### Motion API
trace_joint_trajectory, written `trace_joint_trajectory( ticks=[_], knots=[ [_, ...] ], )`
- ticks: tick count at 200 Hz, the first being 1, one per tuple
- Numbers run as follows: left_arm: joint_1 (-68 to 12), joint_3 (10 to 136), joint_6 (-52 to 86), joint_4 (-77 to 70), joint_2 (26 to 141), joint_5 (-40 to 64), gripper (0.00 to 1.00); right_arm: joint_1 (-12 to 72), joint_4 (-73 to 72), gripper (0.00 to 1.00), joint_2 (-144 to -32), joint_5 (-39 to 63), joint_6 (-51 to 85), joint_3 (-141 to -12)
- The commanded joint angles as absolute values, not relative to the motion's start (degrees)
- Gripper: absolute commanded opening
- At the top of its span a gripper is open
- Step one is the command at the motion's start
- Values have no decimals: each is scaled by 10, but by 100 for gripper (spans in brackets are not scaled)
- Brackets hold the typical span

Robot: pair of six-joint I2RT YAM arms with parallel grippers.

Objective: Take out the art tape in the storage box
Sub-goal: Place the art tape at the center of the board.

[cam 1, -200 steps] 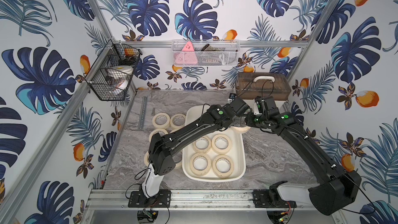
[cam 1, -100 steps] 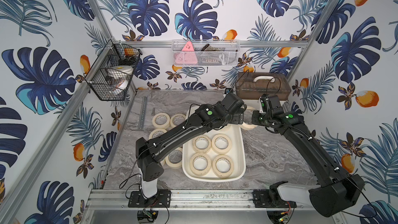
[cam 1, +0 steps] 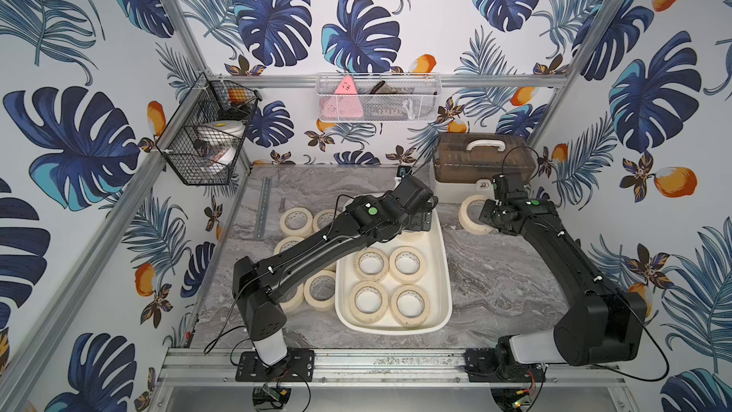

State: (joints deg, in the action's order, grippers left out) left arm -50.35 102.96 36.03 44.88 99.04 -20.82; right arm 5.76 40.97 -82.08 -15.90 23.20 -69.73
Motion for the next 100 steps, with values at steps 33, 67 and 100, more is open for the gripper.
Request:
trace_joint_trajectory(
  ticks=[33, 67, 100],
  knots=[
    [-480, 985, 376, 436, 959, -176, 97, 50, 301, 0, -888, -135, 287, -654],
    [-464, 966, 375, 437, 952, -164, 97, 50, 265, 0, -937, -127, 300, -629],
    [-450, 952, 376, 431, 953, -148, 97, 51, 248, 0, -979, -121, 303, -633]
  ],
)
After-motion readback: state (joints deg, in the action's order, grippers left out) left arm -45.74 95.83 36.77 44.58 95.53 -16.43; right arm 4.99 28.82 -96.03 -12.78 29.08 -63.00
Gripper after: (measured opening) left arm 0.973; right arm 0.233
